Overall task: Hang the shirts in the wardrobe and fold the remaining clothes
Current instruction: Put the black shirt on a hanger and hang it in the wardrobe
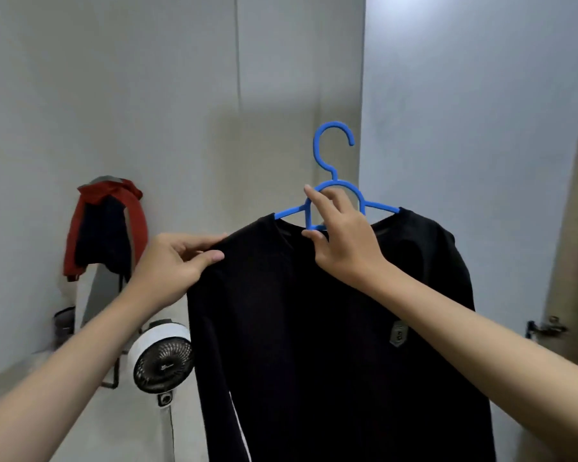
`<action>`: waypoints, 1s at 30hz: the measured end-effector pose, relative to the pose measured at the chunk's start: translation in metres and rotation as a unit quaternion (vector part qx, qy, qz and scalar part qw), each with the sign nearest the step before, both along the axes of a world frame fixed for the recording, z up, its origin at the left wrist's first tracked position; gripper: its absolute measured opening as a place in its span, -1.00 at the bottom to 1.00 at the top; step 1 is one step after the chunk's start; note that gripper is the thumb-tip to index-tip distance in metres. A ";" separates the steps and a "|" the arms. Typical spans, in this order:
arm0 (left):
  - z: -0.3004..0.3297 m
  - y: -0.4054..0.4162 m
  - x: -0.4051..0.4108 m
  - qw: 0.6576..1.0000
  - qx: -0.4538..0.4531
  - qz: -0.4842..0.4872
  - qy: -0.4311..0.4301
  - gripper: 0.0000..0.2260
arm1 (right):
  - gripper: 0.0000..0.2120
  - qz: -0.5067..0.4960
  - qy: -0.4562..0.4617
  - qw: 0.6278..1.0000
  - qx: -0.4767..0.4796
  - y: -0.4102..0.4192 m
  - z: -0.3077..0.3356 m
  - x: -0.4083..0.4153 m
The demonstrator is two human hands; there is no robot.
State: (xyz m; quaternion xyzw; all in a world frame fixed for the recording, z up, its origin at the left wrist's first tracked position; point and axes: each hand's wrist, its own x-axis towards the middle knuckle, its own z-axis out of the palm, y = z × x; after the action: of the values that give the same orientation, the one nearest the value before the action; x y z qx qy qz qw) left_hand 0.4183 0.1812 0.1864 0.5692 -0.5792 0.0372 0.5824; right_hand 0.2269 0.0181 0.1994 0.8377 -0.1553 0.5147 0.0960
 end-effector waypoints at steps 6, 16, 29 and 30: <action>-0.002 -0.080 -0.039 0.991 0.027 -0.129 0.026 -0.73 | -0.37 -0.130 -0.017 0.989 0.062 -0.038 0.001 -0.067; 0.015 -0.166 -0.102 0.956 0.008 -0.292 -0.009 -0.67 | -0.39 -0.325 -0.035 0.938 0.113 -0.068 0.020 -0.135; 0.070 -0.243 -0.162 0.916 -0.033 -0.397 -0.036 -0.80 | -0.38 -0.508 -0.072 0.855 0.070 -0.058 0.070 -0.197; 0.076 -0.249 -0.171 0.912 -0.041 -0.407 -0.042 -0.80 | -0.38 -0.520 -0.078 0.847 0.072 -0.058 0.075 -0.205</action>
State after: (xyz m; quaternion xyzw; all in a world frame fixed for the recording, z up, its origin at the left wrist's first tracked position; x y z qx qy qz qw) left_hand 0.2469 -0.0676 0.2624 0.2581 -0.7822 -0.1555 0.5453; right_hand 0.0222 -0.0397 0.2743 0.5960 -0.6119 0.4400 0.2772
